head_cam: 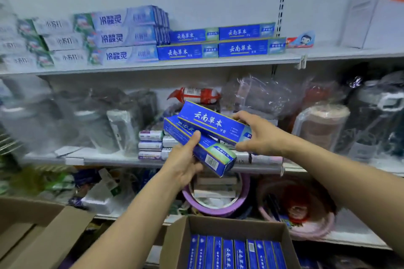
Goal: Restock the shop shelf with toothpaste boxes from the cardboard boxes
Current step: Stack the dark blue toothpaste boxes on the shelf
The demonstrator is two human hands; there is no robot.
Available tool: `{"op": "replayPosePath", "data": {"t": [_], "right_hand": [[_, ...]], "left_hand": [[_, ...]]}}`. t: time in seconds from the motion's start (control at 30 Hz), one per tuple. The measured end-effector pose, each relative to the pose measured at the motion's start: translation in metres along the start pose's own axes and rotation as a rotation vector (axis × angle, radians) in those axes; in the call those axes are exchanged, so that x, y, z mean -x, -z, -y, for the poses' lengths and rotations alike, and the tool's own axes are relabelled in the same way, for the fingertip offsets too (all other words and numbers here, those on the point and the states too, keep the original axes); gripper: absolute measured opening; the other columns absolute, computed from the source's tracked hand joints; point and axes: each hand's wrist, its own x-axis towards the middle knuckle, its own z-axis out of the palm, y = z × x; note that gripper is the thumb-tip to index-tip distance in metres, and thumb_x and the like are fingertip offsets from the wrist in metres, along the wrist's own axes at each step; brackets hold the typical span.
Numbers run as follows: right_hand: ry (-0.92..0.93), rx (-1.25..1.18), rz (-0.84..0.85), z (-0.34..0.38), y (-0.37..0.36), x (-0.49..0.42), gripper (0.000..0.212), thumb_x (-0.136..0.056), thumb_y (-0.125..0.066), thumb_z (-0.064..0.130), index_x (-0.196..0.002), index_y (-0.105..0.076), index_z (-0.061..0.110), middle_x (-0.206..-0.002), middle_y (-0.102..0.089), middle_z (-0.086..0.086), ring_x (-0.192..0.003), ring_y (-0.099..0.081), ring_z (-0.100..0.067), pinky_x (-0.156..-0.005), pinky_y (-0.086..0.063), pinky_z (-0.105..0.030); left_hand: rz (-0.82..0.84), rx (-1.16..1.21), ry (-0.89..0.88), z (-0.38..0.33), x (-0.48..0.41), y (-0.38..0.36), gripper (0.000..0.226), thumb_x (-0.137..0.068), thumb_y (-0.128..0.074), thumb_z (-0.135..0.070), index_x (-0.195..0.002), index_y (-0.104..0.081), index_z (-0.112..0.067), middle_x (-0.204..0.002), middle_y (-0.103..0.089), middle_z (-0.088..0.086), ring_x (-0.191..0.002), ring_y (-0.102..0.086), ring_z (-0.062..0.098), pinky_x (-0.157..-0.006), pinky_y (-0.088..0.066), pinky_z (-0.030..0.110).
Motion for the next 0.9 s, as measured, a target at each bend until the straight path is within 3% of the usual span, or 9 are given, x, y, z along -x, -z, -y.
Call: {"op": "replayPosePath", "data": {"t": [0.1, 0.23, 0.43, 0.6, 0.73, 0.8, 0.9], "right_hand": [[0.073, 0.076, -0.058, 0.016, 0.019, -0.024, 0.056, -0.070, -0.078, 0.018, -0.116, -0.051, 0.036, -0.103, -0.063, 0.015, -0.080, -0.064, -0.007, -0.072, -0.054, -0.027], [0.144, 0.128, -0.116, 0.039, 0.045, -0.057, 0.058, -0.068, -0.077, 0.020, -0.117, -0.053, 0.042, -0.104, -0.063, 0.019, -0.083, -0.065, -0.008, -0.077, -0.057, -0.032], [0.186, 0.214, -0.254, 0.071, 0.085, -0.113, 0.066, -0.068, -0.079, 0.026, -0.125, -0.050, 0.045, -0.116, -0.062, 0.015, -0.093, -0.064, -0.009, -0.088, -0.053, -0.036], [0.172, 0.334, -0.368, 0.083, 0.111, -0.168, 0.065, -0.068, -0.077, 0.028, -0.124, -0.049, 0.044, -0.116, -0.061, 0.017, -0.095, -0.062, -0.012, -0.090, -0.051, -0.040], [0.089, 0.541, -0.412, 0.092, 0.127, -0.203, 0.064, -0.073, -0.075, 0.028, -0.129, -0.046, 0.040, -0.122, -0.060, 0.013, -0.100, -0.058, -0.017, -0.091, -0.048, -0.042], [0.029, 0.649, -0.400, 0.094, 0.133, -0.220, 0.063, -0.076, -0.073, 0.032, -0.131, -0.044, 0.041, -0.125, -0.057, 0.015, -0.107, -0.055, -0.017, -0.091, -0.045, -0.040], [0.003, 0.685, -0.340, 0.096, 0.139, -0.247, 0.061, -0.077, -0.073, 0.030, -0.131, -0.046, 0.040, -0.125, -0.054, 0.013, -0.110, -0.053, -0.016, -0.087, -0.041, -0.036]], "left_hand": [[0.007, -0.016, -0.088, -0.025, -0.014, -0.004, 0.019, -0.095, -0.056, -0.029, -0.106, -0.061, -0.014, -0.082, -0.075, 0.001, -0.074, -0.072, 0.015, -0.060, -0.059, 0.035], [0.016, -0.025, -0.191, -0.063, -0.034, -0.009, 0.033, -0.094, -0.057, -0.032, -0.116, -0.060, -0.007, -0.093, -0.074, 0.008, -0.083, -0.071, 0.021, -0.064, -0.060, 0.039], [0.019, -0.017, -0.367, -0.132, -0.064, -0.012, 0.028, -0.092, -0.058, -0.032, -0.109, -0.059, -0.010, -0.086, -0.073, 0.004, -0.071, -0.071, 0.015, -0.052, -0.056, 0.034], [0.007, -0.002, -0.392, -0.176, -0.095, -0.011, 0.033, -0.091, -0.060, -0.035, -0.115, -0.059, -0.011, -0.085, -0.074, 0.001, -0.068, -0.072, 0.014, -0.057, -0.060, 0.038], [-0.021, 0.048, -0.373, -0.192, -0.120, -0.007, 0.029, -0.092, -0.059, -0.032, -0.115, -0.057, -0.013, -0.091, -0.072, 0.005, -0.072, -0.071, 0.018, -0.053, -0.059, 0.039], [-0.027, 0.063, -0.365, -0.197, -0.130, -0.008, 0.025, -0.092, -0.060, -0.032, -0.107, -0.059, -0.011, -0.093, -0.071, 0.008, -0.076, -0.070, 0.021, -0.057, -0.060, 0.044], [-0.028, 0.093, -0.373, -0.203, -0.144, -0.012, 0.022, -0.092, -0.061, -0.031, -0.100, -0.058, -0.011, -0.092, -0.072, 0.008, -0.081, -0.070, 0.023, -0.076, -0.057, 0.055]]}}
